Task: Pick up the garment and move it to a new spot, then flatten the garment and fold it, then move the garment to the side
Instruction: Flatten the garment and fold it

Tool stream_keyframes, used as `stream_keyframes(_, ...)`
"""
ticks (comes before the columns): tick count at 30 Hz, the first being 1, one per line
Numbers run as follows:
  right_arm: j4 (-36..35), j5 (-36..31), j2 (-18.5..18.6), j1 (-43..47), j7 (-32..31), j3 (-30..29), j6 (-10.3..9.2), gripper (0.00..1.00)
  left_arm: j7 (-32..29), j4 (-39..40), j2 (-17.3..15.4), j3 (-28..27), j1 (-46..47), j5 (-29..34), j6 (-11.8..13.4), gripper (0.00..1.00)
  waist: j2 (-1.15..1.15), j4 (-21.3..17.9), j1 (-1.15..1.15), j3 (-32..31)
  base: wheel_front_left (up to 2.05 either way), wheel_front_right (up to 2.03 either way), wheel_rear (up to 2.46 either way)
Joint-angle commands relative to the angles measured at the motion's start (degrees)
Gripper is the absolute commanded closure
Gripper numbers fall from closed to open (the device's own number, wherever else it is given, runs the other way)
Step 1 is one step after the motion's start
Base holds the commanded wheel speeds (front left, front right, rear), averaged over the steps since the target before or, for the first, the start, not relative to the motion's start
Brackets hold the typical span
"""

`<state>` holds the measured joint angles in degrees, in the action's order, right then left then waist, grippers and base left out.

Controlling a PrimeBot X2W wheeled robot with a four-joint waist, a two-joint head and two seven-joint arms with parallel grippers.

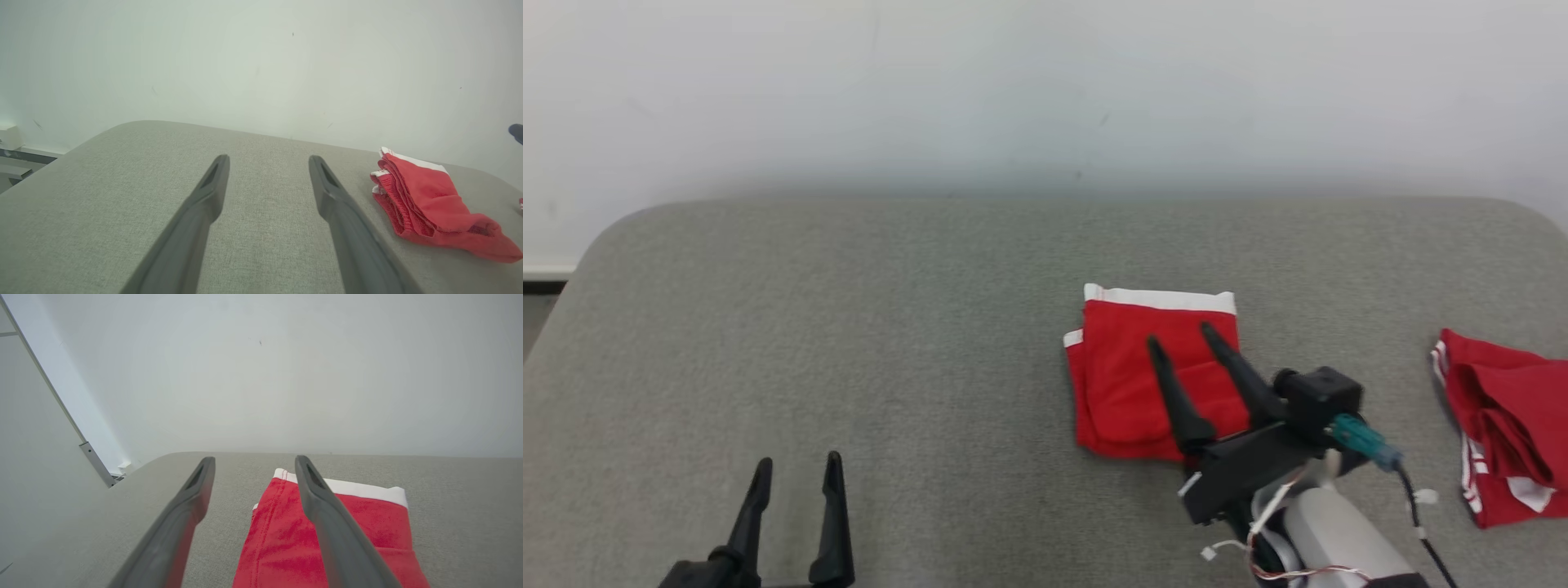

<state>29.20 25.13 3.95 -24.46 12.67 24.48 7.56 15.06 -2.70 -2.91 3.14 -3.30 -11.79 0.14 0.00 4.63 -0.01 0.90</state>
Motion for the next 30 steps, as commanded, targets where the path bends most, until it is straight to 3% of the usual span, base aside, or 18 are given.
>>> stream_keyframes(1,-1.90,-1.64,0.93,1.96,0.62,-2.68,-0.19,0.00,0.09,0.21,0.00,-0.67,0.92,-0.29,0.16,0.00,0.00,-3.54,0.01,-2.17,0.00,0.00,0.00)
stream_keyframes(7,-7.99,-6.69,2.51,7.88,0.40,-11.50,-0.19,0.00,0.09,0.34,-0.01,-2.50,0.58,-0.06,0.80,0.00,0.00,-6.74,0.01,-3.24,0.00,0.00,0.00)
stream_keyframes(13,-11.92,-10.04,4.43,14.38,-1.31,-16.55,-0.18,0.00,0.08,-0.55,-0.01,-3.55,-0.76,0.80,1.35,0.00,0.00,-8.31,0.01,-4.24,0.00,0.00,0.00)
stream_keyframes(22,-13.07,-7.07,7.00,20.93,-0.49,-16.71,-0.18,0.00,0.09,-2.37,0.00,-6.06,-3.61,2.80,-0.38,0.00,0.00,-9.71,0.01,-5.35,0.00,0.00,0.00)
stream_keyframes(30,-13.31,-7.48,6.59,22.14,-0.06,-16.88,-0.18,0.00,0.09,-2.99,0.00,-7.25,-5.49,2.11,-0.21,0.00,0.00,-9.79,0.01,-5.59,0.00,0.00,0.00)
